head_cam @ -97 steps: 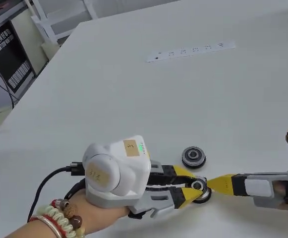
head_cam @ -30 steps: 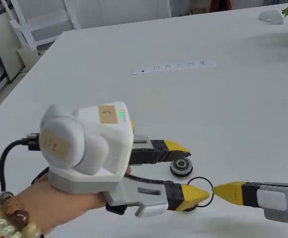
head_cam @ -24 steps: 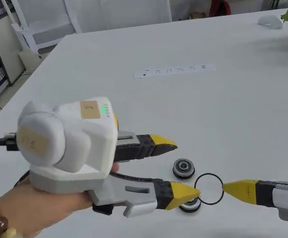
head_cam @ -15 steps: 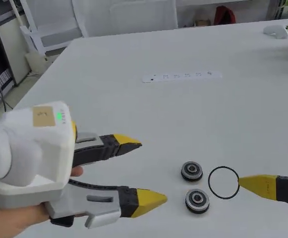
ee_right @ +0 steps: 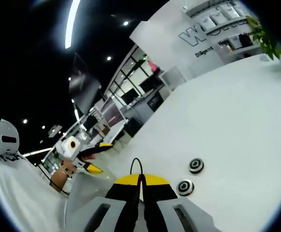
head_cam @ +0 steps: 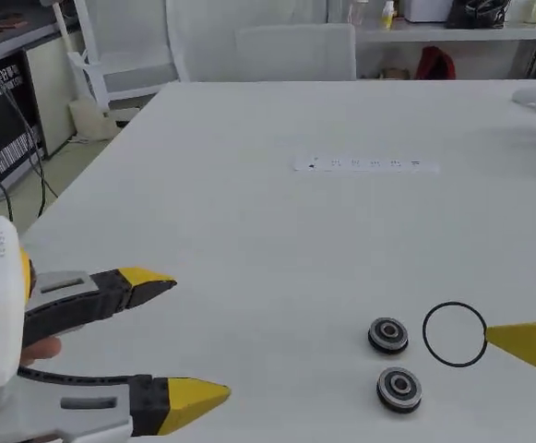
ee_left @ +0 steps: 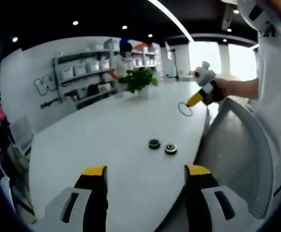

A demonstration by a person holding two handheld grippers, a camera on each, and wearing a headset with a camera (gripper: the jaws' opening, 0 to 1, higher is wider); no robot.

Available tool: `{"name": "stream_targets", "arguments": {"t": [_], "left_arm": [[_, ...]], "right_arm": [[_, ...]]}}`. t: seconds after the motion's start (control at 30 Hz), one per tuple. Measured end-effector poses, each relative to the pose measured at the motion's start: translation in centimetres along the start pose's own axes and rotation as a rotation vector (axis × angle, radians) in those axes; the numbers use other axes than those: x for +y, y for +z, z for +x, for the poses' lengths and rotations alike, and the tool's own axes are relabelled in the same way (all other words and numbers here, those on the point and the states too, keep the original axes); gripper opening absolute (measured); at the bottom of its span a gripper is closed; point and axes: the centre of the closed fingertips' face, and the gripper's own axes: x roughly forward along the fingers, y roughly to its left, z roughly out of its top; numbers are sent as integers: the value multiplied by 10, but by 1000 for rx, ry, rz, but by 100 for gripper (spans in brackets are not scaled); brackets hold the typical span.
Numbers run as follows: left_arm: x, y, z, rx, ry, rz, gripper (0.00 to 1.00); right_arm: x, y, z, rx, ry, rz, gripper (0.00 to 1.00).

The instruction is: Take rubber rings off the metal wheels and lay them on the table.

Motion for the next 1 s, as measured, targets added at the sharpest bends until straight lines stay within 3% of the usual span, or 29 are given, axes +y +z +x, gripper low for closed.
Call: {"name": "stream_targets", "arguments": {"t": [0.17,0.33,0.4,0.47,0.63,0.8,1.0], "left_arm": [[1,-15,-13,-7,20,-9,67],[6,-25,-23,-51,59,-76,68],[9,-20,-26,-98,69,-125,68],[13,-18,-30,-124,74,-125,70],[23,-26,-37,-72,115,-89,76],[29,-27,-43,-80,118,-93,77],[37,-35,-44,-54,134,-98,82]], "right_arm": [[9,2,7,9,-4,-40,0],[19,3,20,31,5,-74,0],[22,4,26,31,18,-69,0],[26,7,32,29,29,-70,0],[31,9,51,52,36,-100,0],[35,10,69,74,59,-115,0],[44,5,92,125,89,-128,0]]}}
